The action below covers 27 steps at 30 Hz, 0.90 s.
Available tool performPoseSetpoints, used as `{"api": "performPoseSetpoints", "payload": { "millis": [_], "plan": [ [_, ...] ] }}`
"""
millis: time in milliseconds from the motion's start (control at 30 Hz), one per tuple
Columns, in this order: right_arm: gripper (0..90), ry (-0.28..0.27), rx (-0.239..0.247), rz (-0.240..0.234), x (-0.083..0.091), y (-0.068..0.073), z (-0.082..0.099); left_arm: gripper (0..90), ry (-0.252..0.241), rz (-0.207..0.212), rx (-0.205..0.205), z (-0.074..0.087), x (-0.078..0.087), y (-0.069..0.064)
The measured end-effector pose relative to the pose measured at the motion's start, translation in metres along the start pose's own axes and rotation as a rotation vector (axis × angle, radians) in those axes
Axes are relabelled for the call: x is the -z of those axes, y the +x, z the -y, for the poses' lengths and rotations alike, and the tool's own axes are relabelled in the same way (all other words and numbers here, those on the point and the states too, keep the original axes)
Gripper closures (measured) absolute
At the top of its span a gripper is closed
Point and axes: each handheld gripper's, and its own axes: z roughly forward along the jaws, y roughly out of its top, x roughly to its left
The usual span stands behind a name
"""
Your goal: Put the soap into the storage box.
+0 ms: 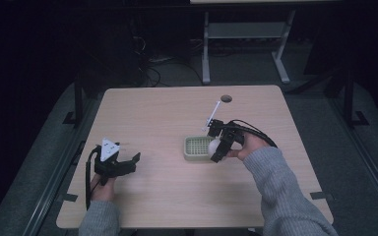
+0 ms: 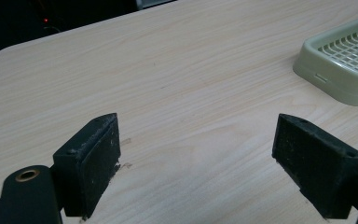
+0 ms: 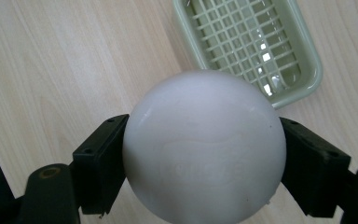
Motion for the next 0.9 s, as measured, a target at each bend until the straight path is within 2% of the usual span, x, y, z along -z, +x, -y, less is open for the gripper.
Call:
{"api": "performPoseSetpoints", "payload": {
  "millis": [133,467,533,900],
  "plan": [
    [21.9,-0.006,-0.001,-0.005,0.0,-0.003,-0.005,14.8,0.001,-0.001,-0.001,0.0,0.0,0.0],
    [21.8,0.023,0.013,-0.004,-0.007,-0.009,-0.024,14.8,0.003,-0.008,0.003,0.0,0.001,0.001],
    [21.8,0.015,0.005,-0.016,-0.008,-0.012,-0.026,14.8,0.003,-0.007,0.002,0.0,0.0,0.001],
    [21.8,0.041,-0.008,-0.022,-0.024,-0.02,-0.036,14.8,-0.005,-0.01,-0.008,-0.001,0.0,-0.001]
  ]
}}
